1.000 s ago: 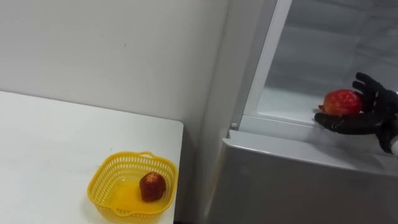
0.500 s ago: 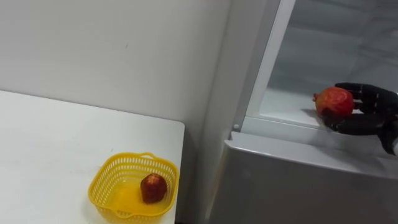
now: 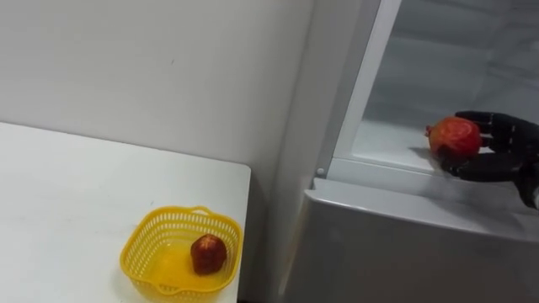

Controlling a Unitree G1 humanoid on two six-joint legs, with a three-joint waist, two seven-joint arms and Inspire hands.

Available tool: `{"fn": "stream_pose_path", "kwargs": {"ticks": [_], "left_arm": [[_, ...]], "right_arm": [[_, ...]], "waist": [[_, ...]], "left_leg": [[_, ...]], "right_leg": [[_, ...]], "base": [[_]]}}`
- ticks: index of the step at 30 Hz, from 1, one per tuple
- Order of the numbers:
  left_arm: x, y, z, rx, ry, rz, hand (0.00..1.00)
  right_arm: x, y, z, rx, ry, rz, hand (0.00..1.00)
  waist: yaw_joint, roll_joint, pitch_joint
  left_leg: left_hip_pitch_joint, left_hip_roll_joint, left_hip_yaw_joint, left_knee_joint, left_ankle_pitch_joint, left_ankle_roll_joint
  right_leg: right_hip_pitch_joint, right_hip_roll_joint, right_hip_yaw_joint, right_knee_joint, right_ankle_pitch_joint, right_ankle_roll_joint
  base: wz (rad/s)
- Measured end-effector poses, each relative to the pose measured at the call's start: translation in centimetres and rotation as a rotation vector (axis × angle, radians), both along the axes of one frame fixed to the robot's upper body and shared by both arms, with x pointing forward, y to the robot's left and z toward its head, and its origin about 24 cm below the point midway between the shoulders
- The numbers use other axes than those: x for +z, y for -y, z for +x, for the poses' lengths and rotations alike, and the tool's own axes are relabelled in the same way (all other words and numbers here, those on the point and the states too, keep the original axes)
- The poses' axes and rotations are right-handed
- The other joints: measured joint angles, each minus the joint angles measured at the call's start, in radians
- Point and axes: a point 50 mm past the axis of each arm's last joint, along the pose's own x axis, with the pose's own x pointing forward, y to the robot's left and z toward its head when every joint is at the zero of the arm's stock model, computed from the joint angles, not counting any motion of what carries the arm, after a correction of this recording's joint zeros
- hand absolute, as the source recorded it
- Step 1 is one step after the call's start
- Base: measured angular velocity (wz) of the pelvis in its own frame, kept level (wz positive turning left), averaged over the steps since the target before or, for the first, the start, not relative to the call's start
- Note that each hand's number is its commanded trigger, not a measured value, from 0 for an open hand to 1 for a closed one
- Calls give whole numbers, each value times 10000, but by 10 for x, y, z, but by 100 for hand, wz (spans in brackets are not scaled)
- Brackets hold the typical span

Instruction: Retrieve from the upper fridge

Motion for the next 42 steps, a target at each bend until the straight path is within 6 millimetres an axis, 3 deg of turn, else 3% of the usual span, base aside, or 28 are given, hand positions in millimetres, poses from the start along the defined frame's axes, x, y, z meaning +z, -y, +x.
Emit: {"fn": "stream_pose_path", "kwargs": {"ticks": [4,6,8,14,20,24,25,26,29,31,37,42], "left_arm": [[0,0,6,-44,153,24,0],[0,0,7,-45,182,27,0],[0,0,9,-56,224,36,0],[0,0,13,-32,367,138,0],[-1,1,16,40,460,283,0],[-2,4,16,-12,436,204,0],[-3,6,18,-35,460,148,0],[-3,8,19,-29,499,93,0],[-4,13,20,0,599,-63,0],[-4,14,24,-75,815,-127,0],[-3,16,35,-130,1261,-279,0],[-4,16,35,-128,1225,-361,0]], "right_arm": [[10,-6,1,37,435,-226,100],[15,-12,1,291,621,-376,100],[17,-14,1,305,756,-428,100],[27,-28,-6,462,1504,-916,100],[39,-48,-16,643,2452,-1907,100],[53,-65,-22,756,3395,-2477,100],[57,-70,-24,845,3690,-2477,100],[60,-75,-29,914,3984,-2548,100],[68,-94,-44,1154,5065,-3197,100],[75,-101,-50,1367,5615,-3430,100],[83,-117,-65,1149,6827,-4591,100],[92,-131,-79,979,8072,-5918,100]], "waist": [[-1,130,-43],[-5,270,-9],[1,342,-35],[-29,354,-75],[-63,394,-48],[-152,554,18],[-162,642,12],[-144,709,-55],[-121,943,-93],[-156,1009,-73],[-240,963,-66],[-236,857,-10]], "left_leg": [[-15,0,13,16,1,0],[-7,0,25,21,3,1],[-26,3,30,19,4,1],[-37,11,67,41,6,0],[49,12,127,69,3,2],[19,27,186,66,-8,5],[2,26,193,52,-8,5],[-35,23,210,32,-7,4],[11,49,362,60,-4,3],[16,48,407,58,-2,3],[17,43,503,59,0,6],[48,57,614,39,-1,6]], "right_leg": [[-23,3,15,-3,-3,5],[-27,2,18,-1,-3,5],[-55,1,13,2,-3,6],[-78,-7,-18,6,-4,6],[23,-9,7,11,0,8],[-14,-9,11,50,16,-8],[-39,-8,46,52,20,-7],[-122,3,136,78,20,-7],[-149,31,223,97,20,-8],[-199,11,229,187,-1,-7],[-266,-21,418,212,-22,-3],[-280,41,531,193,-26,1]], "base": [[0],[0],[0],[-1],[-1],[-2],[-3],[-5],[-14],[-5],[-5],[-7]]}}
